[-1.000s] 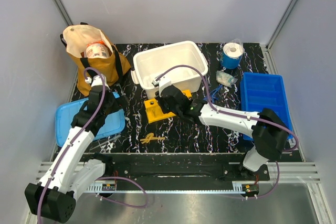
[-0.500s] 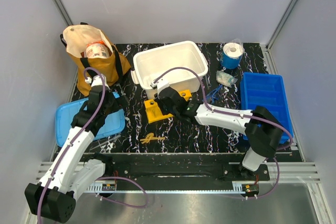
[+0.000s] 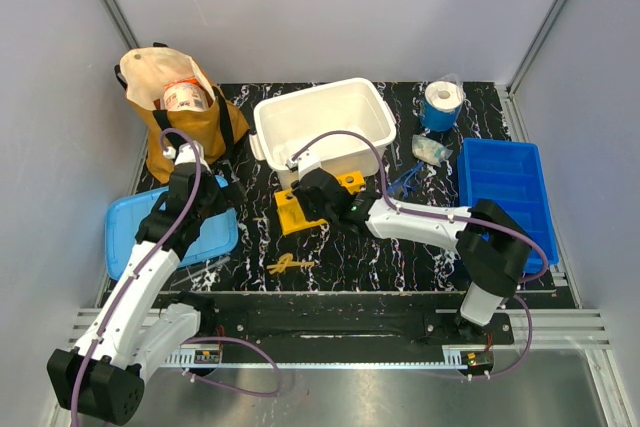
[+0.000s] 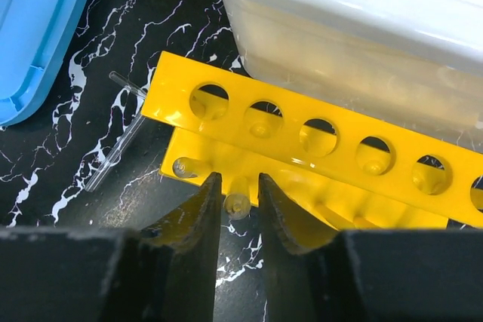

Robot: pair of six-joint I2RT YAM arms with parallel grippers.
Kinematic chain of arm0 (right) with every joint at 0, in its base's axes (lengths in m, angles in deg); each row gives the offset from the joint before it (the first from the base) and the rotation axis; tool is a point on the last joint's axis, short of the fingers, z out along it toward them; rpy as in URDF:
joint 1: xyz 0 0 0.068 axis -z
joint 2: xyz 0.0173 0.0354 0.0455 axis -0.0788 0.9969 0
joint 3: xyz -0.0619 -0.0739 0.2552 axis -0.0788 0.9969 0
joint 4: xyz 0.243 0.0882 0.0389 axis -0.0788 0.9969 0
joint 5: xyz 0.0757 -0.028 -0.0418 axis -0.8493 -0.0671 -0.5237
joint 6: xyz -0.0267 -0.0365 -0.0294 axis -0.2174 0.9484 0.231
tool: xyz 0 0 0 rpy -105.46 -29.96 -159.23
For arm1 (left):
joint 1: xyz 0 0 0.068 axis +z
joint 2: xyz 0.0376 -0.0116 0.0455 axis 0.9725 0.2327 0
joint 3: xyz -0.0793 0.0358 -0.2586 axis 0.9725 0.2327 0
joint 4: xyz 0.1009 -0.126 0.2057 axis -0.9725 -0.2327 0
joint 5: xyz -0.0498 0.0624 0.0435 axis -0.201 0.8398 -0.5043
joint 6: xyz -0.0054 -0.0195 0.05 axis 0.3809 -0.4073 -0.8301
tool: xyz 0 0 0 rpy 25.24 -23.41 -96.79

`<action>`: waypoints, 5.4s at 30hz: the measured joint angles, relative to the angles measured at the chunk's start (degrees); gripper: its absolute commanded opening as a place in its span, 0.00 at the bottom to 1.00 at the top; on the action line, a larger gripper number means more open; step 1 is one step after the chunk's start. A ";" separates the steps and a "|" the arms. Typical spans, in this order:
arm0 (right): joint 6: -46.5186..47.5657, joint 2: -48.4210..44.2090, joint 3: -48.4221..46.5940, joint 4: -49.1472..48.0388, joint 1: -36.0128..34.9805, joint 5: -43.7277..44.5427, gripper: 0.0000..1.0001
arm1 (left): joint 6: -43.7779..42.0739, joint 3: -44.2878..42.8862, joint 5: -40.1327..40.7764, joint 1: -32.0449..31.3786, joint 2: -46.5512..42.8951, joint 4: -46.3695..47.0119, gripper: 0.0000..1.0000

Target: Organize the chemistry lab equipment

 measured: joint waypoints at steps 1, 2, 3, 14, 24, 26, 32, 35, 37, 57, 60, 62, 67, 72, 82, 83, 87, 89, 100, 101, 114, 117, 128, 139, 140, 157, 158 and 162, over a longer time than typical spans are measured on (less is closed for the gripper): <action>-0.35 0.00 -0.02 0.07 0.00 0.15 0.36 | -0.04 0.00 -0.22 0.00 0.00 0.02 0.99; -0.92 -0.02 -0.02 0.26 0.00 0.35 0.37 | -0.15 0.00 -0.46 0.00 0.00 0.04 0.99; -1.51 -0.11 -0.02 0.66 0.00 0.48 0.37 | -0.31 0.00 -0.79 0.00 0.00 0.04 0.99; -10.73 -7.10 -0.07 9.27 -0.02 -1.18 0.41 | -2.19 0.00 -5.05 0.02 -0.04 0.61 0.98; -12.52 -10.97 10.84 6.58 -0.94 -11.65 0.51 | -2.40 0.00 -5.57 0.00 -0.13 0.70 0.97; -12.07 -10.43 12.46 4.68 -1.86 -12.70 0.56 | -2.40 0.00 -5.55 0.00 -0.13 0.70 0.97; -10.56 -5.29 14.71 -2.49 -5.42 -14.88 0.63 | -2.40 0.00 -5.25 0.00 -0.81 0.68 0.97; -10.47 -1.81 13.73 -3.52 -6.56 -14.75 0.67 | -2.38 0.00 -5.22 0.00 -1.16 0.70 0.97; -10.51 -0.02 12.63 -3.78 -7.06 -14.60 0.69 | -2.38 0.00 -5.11 0.00 -1.18 0.68 0.97; -10.45 7.61 7.10 -6.64 -8.11 -15.21 0.33 | -2.36 0.02 -5.07 0.02 -1.20 0.70 0.97; -10.43 7.61 7.10 -6.82 -8.31 -15.28 0.20 | -2.36 0.02 -5.07 0.00 -1.18 0.68 0.98; -10.47 7.58 7.10 -7.06 -8.28 -15.23 0.15 | -2.36 0.02 -5.07 0.02 -1.18 0.68 0.97; -10.62 6.38 7.15 -7.02 -8.31 -15.26 0.07 | -1.95 0.02 -5.03 0.00 -1.18 0.68 0.97; -10.95 1.44 7.15 -5.70 -8.31 -14.64 0.07 | -1.75 0.02 -4.96 0.00 -1.20 0.68 0.97; -9.75 -8.96 -1.22 6.12 -5.22 -4.74 0.10 | -1.75 0.85 -5.01 0.00 -1.53 0.81 0.96; -9.25 -9.62 -2.12 6.86 -3.82 -4.20 0.10 | -1.75 0.85 -5.03 0.00 -1.66 0.83 0.96; -5.77 -10.93 -6.67 8.96 3.26 -2.64 0.12 | -1.77 0.85 -5.27 0.00 -2.14 0.94 0.95; -2.97 -10.86 -9.53 9.55 6.93 -2.38 0.12 | -1.77 0.85 -5.60 0.00 -2.16 0.96 0.95; 10.97 0.31 -24.26 6.36 18.14 -2.78 0.15 | -2.25 0.96 -9.64 0.00 -1.01 2.21 0.91; 11.56 2.12 -25.55 6.34 18.60 -3.17 0.15 | -2.32 0.96 -10.01 0.00 -0.68 2.21 0.91; 12.90 15.15 -30.42 6.93 20.65 -4.87 0.30 | -3.02 0.96 -11.82 0.00 2.32 2.19 0.85; 12.44 15.17 -30.62 7.39 20.65 -4.85 0.33 | -3.04 0.96 -12.04 0.00 3.41 2.14 0.83; 8.68 8.94 -30.36 12.61 20.65 -5.20 0.45 | -3.06 0.96 -14.47 0.02 10.34 1.66 0.78; 2.97 -8.61 -23.47 17.18 20.65 -8.66 0.38 | -2.36 0.72 -13.66 -3.63 15.34 1.81 0.60; 2.43 -10.56 -22.03 17.31 20.65 -9.40 0.38 | -2.16 0.70 -13.09 -4.66 16.24 1.81 0.58; -1.27 -31.26 -5.86 17.57 20.65 -11.26 0.37 | 5.73 6.29 -2.21 -15.50 21.97 5.88 0.40; -1.38 -31.32 -5.64 17.57 20.65 -11.15 0.37 | 5.90 6.82 -2.12 -15.72 22.10 6.12 0.40; -2.10 -31.36 -4.72 17.57 20.65 -10.75 0.37 | 6.54 9.01 -1.95 -16.63 22.99 7.91 0.40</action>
